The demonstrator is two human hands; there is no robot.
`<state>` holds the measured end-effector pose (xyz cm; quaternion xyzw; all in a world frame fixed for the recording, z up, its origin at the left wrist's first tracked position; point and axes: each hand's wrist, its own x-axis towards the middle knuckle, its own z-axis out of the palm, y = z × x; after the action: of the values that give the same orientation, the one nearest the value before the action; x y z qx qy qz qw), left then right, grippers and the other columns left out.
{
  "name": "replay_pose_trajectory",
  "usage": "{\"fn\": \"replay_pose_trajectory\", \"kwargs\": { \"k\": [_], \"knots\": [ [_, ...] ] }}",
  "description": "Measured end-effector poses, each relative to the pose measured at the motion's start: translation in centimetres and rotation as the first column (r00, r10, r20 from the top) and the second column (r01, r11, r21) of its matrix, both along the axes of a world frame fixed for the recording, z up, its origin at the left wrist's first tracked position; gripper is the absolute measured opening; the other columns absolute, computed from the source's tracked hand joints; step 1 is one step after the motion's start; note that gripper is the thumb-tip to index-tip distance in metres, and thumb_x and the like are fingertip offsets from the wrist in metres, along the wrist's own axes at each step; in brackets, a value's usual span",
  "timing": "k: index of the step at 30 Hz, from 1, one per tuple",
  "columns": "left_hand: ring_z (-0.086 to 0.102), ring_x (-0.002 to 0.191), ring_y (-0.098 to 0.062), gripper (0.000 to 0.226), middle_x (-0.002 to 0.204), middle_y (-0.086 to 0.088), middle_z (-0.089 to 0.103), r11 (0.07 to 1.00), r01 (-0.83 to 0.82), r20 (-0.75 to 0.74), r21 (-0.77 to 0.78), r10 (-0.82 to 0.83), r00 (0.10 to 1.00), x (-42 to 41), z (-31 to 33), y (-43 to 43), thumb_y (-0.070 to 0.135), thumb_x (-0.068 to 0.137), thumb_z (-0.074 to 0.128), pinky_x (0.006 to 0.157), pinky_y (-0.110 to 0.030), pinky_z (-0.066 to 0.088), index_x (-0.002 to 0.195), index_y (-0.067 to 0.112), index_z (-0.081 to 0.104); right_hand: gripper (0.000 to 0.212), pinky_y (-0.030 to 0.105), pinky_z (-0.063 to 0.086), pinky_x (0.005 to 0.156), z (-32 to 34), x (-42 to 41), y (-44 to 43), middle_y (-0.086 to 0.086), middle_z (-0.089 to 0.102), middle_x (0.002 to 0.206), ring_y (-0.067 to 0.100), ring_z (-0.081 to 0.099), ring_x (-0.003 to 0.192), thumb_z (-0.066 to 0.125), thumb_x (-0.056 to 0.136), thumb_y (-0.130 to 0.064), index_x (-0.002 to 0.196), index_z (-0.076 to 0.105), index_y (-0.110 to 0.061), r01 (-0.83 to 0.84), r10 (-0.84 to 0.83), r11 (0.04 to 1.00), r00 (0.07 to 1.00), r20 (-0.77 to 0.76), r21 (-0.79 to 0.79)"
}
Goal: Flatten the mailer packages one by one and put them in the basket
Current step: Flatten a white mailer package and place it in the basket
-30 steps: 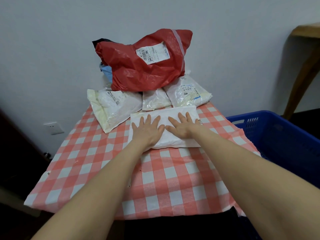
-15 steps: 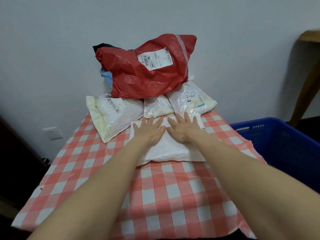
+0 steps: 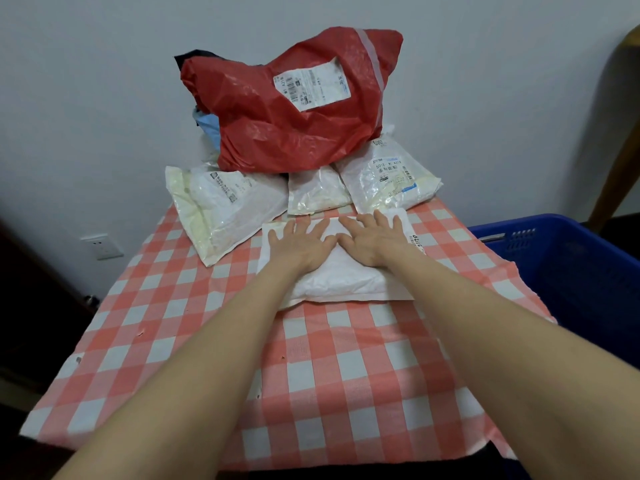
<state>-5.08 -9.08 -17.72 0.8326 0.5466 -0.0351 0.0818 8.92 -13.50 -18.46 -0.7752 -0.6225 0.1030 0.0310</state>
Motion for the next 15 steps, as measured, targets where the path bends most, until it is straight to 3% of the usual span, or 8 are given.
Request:
{"fn": "replay_pose_trajectory", "kwargs": {
  "k": [5,9,15],
  "knots": [
    [-0.002,0.148,-0.021,0.053,0.161,0.004,0.002,1.0,-0.004,0.07,-0.023,0.005,0.998,0.0,0.5,-0.2,0.05,0.099,0.019,0.114,-0.054,-0.004,0.15,0.04,0.009,0.057,0.053,-0.006,0.117,0.7,-0.1,-0.4,-0.001,0.005,0.162,0.027,-0.006,0.148,0.017,0.099,-0.055,0.153,0.008,-0.038,-0.004,0.004,1.0,1.0,-0.031,-0.007],
    [-0.004,0.148,-0.017,0.054,0.161,0.001,0.0,1.0,0.009,0.174,-0.001,-0.009,0.985,-1.2,1.0,-0.7,0.044,0.1,0.021,0.115,-0.053,-0.004,0.152,0.036,0.009,0.058,0.053,-0.006,0.116,2.1,0.1,-1.8,0.005,-0.004,0.162,0.028,-0.014,0.147,0.021,0.101,-0.048,0.154,0.006,-0.031,-0.009,0.017,0.999,0.985,-0.169,0.048],
    [-0.004,0.148,-0.019,0.055,0.161,0.001,0.001,0.996,0.042,0.113,0.076,-0.051,0.992,-2.5,1.1,-2.0,0.051,0.098,0.016,0.115,-0.058,0.0,0.15,0.04,0.003,0.06,0.056,-0.007,0.114,2.7,-0.6,-4.0,0.007,-0.008,0.161,0.03,-0.018,0.146,0.022,0.1,-0.052,0.154,0.003,-0.033,-0.05,0.053,0.999,0.989,-0.135,0.021]
  ]
}}
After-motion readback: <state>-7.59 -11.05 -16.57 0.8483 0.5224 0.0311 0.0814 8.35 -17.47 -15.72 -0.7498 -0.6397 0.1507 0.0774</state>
